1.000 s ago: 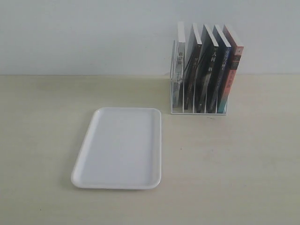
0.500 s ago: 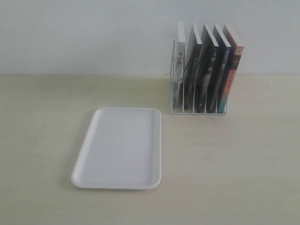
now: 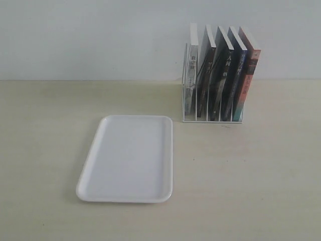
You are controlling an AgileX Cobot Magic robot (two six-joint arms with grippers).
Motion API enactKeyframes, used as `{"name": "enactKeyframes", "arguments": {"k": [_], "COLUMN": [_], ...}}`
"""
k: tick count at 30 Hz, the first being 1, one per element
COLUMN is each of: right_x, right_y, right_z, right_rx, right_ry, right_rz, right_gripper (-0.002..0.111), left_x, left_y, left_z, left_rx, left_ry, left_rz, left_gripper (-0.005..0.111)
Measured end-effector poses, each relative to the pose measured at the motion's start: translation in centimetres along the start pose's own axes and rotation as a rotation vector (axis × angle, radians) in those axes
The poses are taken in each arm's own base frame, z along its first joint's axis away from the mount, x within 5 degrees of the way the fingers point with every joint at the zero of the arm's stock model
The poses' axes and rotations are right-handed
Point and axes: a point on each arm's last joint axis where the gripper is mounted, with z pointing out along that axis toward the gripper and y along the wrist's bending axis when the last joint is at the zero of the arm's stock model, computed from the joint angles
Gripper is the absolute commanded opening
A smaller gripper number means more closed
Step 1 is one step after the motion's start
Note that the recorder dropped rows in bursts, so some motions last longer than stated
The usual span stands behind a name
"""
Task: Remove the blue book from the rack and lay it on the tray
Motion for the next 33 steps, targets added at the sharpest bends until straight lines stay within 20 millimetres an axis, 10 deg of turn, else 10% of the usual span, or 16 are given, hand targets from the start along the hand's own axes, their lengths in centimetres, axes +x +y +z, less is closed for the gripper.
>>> {"name": "enactKeyframes", "arguments": {"k": [26,33], "right_x": [-2.2,0.9], "right_y": [-0.1,-0.2], "right_z": [2.7,7.6], "right_rx": [0.015,0.019], "right_ry": [-0.069,0.215], "right_rz": [0.030,0.044], "right_gripper": [0.000,0.000], "left_x": [0.0,0.0], "left_y": [0.0,0.0], "left_z": [0.0,0.0], "left_rx": [0.000,0.000], "left_ry": [0.000,0.000], "left_rz": [0.000,0.000], "left_gripper": [0.005,0.005]}}
